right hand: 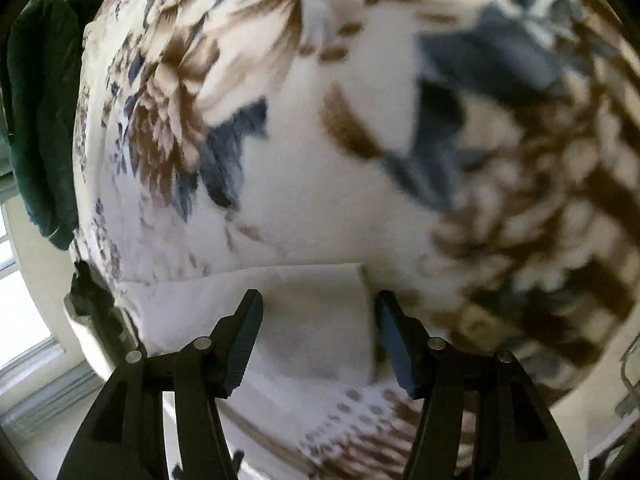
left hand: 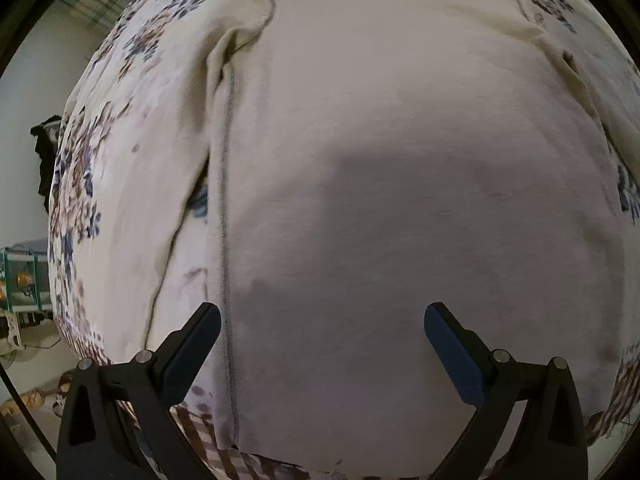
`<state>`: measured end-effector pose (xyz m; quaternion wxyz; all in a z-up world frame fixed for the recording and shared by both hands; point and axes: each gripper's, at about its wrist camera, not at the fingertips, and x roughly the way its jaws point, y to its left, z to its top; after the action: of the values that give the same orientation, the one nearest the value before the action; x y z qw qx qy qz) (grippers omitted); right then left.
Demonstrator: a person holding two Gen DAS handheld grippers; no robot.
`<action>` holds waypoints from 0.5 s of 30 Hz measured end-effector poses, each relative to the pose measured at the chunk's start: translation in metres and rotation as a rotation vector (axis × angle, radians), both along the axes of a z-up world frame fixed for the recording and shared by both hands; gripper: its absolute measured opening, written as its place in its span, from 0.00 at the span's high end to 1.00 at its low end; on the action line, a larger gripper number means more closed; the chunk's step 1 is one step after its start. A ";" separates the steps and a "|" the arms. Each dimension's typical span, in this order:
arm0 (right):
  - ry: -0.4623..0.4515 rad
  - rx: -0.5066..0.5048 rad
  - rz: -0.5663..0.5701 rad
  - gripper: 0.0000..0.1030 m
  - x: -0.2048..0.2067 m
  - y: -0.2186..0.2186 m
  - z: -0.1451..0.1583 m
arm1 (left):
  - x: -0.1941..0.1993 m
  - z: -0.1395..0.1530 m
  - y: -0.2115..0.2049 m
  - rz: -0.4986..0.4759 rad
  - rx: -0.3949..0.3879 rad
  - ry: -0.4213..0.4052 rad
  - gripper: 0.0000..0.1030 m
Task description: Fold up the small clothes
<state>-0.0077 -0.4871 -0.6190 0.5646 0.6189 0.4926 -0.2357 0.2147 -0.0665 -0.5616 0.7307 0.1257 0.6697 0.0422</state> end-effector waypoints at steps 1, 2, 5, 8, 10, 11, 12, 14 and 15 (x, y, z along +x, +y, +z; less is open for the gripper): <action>-0.002 -0.017 0.001 0.74 0.003 0.006 0.004 | 0.000 0.000 0.002 0.004 0.003 -0.004 0.00; -0.008 -0.018 0.010 0.95 0.009 0.012 0.008 | 0.000 0.000 0.007 0.015 0.008 -0.010 0.00; -0.023 -0.057 0.063 0.95 0.036 0.031 0.027 | 0.000 0.001 0.024 0.072 0.016 -0.023 0.00; -0.070 -0.123 0.212 0.95 0.085 0.063 0.068 | -0.004 0.004 0.049 0.158 0.059 -0.049 0.00; -0.131 -0.160 0.361 0.95 0.119 0.100 0.102 | -0.009 0.007 0.066 0.207 0.075 -0.068 0.00; -0.150 -0.166 0.430 0.95 0.131 0.120 0.114 | -0.013 0.008 0.078 0.234 0.085 -0.073 0.00; -0.180 -0.162 0.540 0.95 0.153 0.157 0.127 | -0.017 0.009 0.088 0.257 0.093 -0.077 0.00; -0.207 -0.136 0.692 0.95 0.179 0.215 0.136 | -0.028 0.011 0.114 0.320 0.106 -0.081 0.00; -0.228 -0.109 0.817 0.95 0.193 0.263 0.138 | -0.034 0.013 0.125 0.350 0.116 -0.085 0.00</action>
<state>0.1851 -0.2240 -0.4805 0.6944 0.3641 0.6185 0.0517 0.1811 0.0589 -0.5487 0.7313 0.0474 0.6465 0.2124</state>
